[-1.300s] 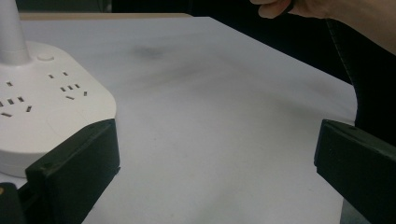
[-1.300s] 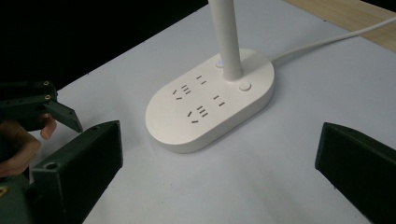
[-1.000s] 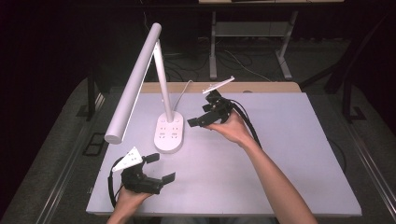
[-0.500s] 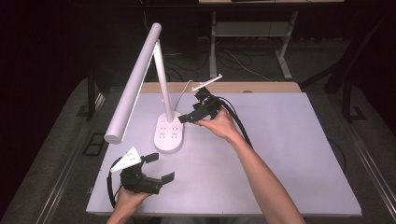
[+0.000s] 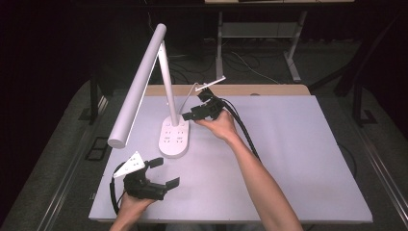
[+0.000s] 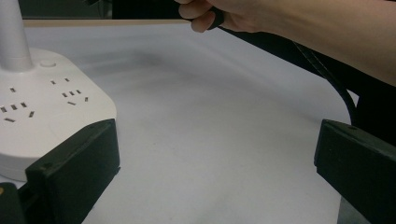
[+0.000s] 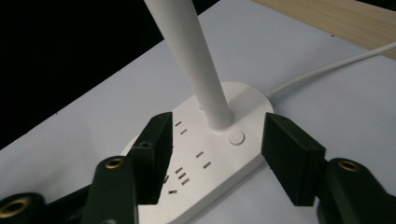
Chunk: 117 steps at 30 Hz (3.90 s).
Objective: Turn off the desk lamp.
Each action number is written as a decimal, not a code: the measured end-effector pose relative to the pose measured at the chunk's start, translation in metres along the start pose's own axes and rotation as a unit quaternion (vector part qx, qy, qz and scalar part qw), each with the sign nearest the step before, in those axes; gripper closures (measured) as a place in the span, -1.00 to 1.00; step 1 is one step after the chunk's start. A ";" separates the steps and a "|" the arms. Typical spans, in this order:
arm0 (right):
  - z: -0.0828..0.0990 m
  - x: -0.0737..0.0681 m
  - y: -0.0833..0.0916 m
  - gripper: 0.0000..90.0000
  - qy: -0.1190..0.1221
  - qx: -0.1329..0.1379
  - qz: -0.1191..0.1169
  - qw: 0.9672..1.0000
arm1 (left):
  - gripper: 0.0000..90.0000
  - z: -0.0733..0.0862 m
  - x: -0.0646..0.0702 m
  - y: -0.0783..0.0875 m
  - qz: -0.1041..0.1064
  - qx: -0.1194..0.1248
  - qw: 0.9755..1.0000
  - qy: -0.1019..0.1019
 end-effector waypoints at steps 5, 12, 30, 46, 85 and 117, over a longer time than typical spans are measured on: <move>0.000 0.003 -0.010 0.21 -0.011 0.004 -0.004 1.000 | -1.00 0.000 0.000 0.000 0.002 0.000 1.000 0.000; 0.003 0.008 -0.021 0.57 -0.030 0.015 -0.015 0.999 | -1.00 0.000 0.000 0.001 0.002 0.004 1.000 0.000; 0.017 0.023 -0.046 1.00 -0.072 0.015 -0.006 0.997 | -1.00 0.000 -0.001 0.001 0.001 0.002 1.000 0.000; 0.027 0.021 -0.069 1.00 -0.081 0.005 -0.010 0.997 | -1.00 0.000 -0.001 0.001 0.001 0.001 1.000 0.000; 0.025 0.014 -0.071 1.00 -0.063 -0.005 0.013 0.998 | -1.00 0.000 0.000 0.001 -0.001 0.004 1.000 0.001; 0.026 0.009 -0.071 1.00 -0.050 -0.003 0.031 0.998 | -1.00 0.000 -0.001 0.000 0.001 0.001 1.000 -0.001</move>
Point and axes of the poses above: each handheld gripper's, and its own axes: y roughly backward along the jaws, z roughly out of its underside, x roughly to its right, the point moved 2 cm from there along -y, roughly forward along the jaws, and after that the axes turned 12 degrees about y, right-handed, at the moved point
